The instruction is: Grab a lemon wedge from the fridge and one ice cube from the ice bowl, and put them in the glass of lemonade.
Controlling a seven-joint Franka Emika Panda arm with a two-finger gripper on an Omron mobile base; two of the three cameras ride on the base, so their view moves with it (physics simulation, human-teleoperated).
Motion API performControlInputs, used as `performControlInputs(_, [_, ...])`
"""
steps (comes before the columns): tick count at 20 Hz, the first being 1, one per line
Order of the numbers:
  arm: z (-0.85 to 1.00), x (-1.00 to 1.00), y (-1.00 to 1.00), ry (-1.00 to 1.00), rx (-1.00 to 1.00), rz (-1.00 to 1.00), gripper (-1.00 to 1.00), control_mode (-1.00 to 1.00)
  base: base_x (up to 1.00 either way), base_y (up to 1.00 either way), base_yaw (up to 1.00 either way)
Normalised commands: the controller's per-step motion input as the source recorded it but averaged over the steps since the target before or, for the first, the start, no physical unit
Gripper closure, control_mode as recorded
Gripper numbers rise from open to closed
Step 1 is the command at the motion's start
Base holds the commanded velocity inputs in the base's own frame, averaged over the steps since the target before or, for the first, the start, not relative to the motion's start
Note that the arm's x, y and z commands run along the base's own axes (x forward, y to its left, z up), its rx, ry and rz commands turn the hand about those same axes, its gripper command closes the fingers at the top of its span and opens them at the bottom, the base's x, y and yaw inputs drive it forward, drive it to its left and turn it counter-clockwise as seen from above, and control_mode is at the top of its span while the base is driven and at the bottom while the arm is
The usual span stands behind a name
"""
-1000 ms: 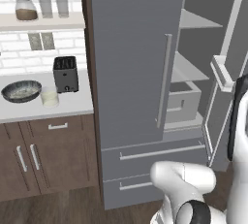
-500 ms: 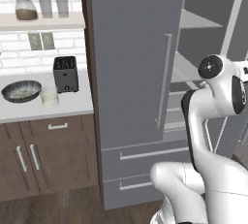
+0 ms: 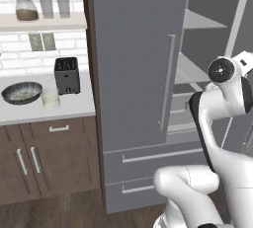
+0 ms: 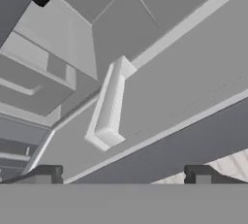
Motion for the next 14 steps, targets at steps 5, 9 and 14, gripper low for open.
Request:
performControlInputs(5, [0.00, 0.34, 0.00, 0.05, 0.00, -0.01, -1.00, -1.00, 0.00, 0.00, 0.00])
performControlInputs(9, [-0.04, 0.46, -0.35, 0.02, 0.00, -0.13, -1.00, -1.00, 0.00, 0.00, 0.00])
performControlInputs(14, [-0.09, 0.88, -0.53, 0.19, 0.00, -0.20, -1.00, -1.00, 0.00, 0.00, 0.00])
